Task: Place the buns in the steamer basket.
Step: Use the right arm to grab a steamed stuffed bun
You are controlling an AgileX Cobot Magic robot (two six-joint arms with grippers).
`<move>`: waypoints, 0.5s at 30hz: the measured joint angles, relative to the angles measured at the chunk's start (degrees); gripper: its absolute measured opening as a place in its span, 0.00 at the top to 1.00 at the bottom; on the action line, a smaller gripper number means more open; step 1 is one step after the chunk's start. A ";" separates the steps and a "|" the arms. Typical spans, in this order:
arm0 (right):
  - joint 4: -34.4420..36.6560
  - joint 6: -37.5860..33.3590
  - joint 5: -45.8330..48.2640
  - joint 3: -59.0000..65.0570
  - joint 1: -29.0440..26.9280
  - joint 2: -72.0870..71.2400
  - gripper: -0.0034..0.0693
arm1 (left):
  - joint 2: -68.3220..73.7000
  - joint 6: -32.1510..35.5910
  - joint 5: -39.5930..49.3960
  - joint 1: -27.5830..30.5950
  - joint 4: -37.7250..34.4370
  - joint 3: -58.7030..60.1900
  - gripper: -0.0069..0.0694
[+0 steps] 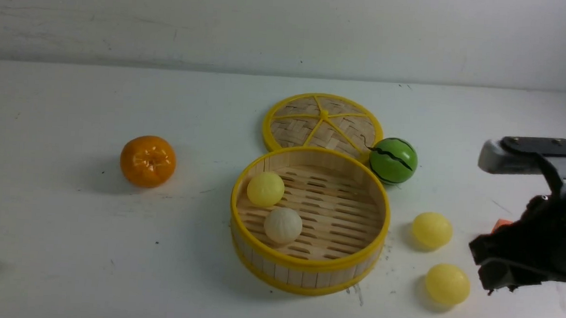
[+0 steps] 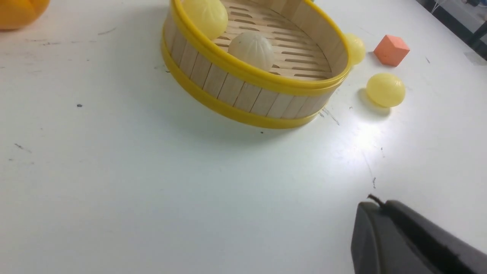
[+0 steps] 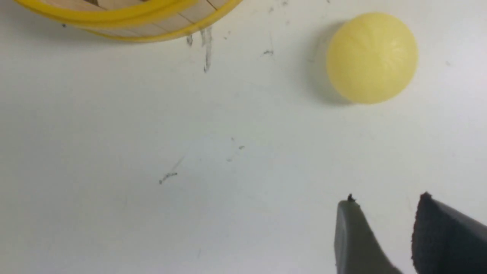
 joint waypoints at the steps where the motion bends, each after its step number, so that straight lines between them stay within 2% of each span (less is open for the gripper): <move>1: -0.51 0.14 -0.66 -0.44 0.32 0.96 0.63 | 0.00 0.00 0.00 0.00 0.00 0.00 0.93; 8: -2.00 0.29 -5.78 -1.70 0.19 7.20 0.61 | 0.00 0.00 -0.04 0.00 0.00 0.00 0.93; 15: 0.39 0.33 -6.98 -4.66 -2.17 16.77 0.59 | 0.00 0.00 -0.04 0.00 0.00 0.00 0.93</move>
